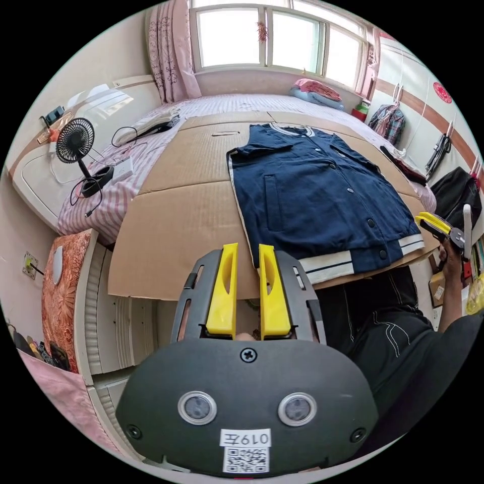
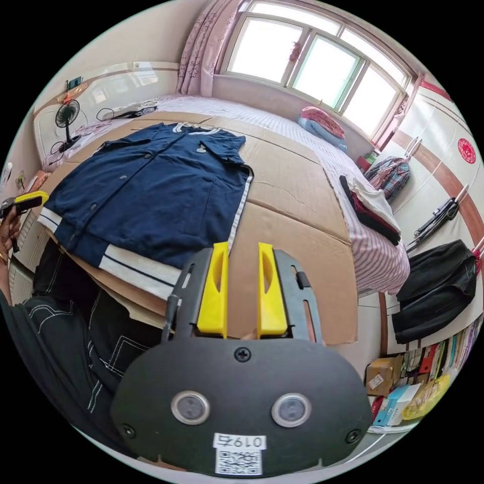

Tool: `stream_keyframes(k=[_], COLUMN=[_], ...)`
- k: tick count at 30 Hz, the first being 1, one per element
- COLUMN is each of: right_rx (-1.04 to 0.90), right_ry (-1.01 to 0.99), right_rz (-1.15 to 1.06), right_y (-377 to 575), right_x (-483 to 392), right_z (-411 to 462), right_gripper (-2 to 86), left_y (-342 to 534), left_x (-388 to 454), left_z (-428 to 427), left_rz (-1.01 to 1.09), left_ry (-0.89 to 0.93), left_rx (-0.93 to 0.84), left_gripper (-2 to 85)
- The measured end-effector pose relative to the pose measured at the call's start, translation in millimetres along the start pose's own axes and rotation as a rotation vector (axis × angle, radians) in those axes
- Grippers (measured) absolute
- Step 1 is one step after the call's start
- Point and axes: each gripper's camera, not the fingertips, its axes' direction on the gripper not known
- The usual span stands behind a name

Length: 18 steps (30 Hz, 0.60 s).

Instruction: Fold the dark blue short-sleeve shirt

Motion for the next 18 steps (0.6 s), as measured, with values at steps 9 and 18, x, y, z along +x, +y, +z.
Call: stream_keyframes(k=[9,18], right_rx=[0.183,0.021], right_ry=[-0.031,-0.127], right_rz=[-0.297,-0.209], right_y=[-42,-93], right_x=[-83,-3], right_z=[-19,33], right_gripper=[-0.8,0.3], left_y=[-30,-52], left_x=[97,65], left_z=[3,2], left_rz=[0.355,0.239], left_ry=[0.066,0.091], left_rx=[0.064,0.093], left_gripper=[1.2,0.7])
